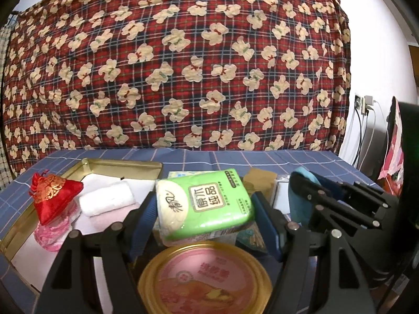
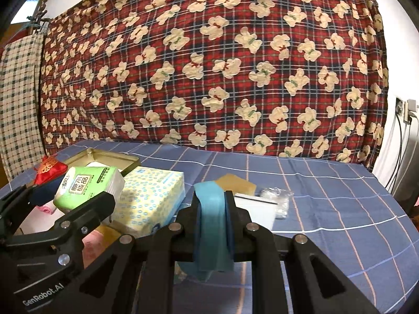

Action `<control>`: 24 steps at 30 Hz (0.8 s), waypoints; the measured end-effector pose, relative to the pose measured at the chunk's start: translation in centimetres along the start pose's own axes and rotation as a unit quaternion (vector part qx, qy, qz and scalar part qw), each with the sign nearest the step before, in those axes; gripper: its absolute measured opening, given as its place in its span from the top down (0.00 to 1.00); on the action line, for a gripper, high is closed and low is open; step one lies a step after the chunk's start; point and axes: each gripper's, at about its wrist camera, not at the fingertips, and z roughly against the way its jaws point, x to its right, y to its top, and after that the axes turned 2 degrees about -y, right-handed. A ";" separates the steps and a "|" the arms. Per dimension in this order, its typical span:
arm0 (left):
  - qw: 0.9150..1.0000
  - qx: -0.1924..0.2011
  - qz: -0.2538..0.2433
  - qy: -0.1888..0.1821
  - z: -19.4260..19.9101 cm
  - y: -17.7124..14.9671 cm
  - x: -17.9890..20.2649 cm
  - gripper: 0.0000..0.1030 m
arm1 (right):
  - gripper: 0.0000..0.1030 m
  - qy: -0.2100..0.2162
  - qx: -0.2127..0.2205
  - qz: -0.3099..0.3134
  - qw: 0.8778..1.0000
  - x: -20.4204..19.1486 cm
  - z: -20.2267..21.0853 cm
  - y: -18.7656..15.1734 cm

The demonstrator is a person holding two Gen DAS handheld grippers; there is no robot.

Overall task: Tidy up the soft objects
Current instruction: 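Carry the green tissue pack and teal cloth with both tools toward the gold tray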

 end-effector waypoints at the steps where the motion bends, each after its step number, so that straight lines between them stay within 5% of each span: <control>1: 1.000 -0.001 0.002 0.000 0.1 0.0 -0.2 0.30 | 0.83 0.002 -0.001 0.001 1.000 -0.2 -0.1 0.0; 24: 1.000 -0.004 0.028 0.001 0.9 0.1 -4.3 0.30 | 0.83 0.035 -0.010 0.020 0.999 -4.1 -1.0 1.1</control>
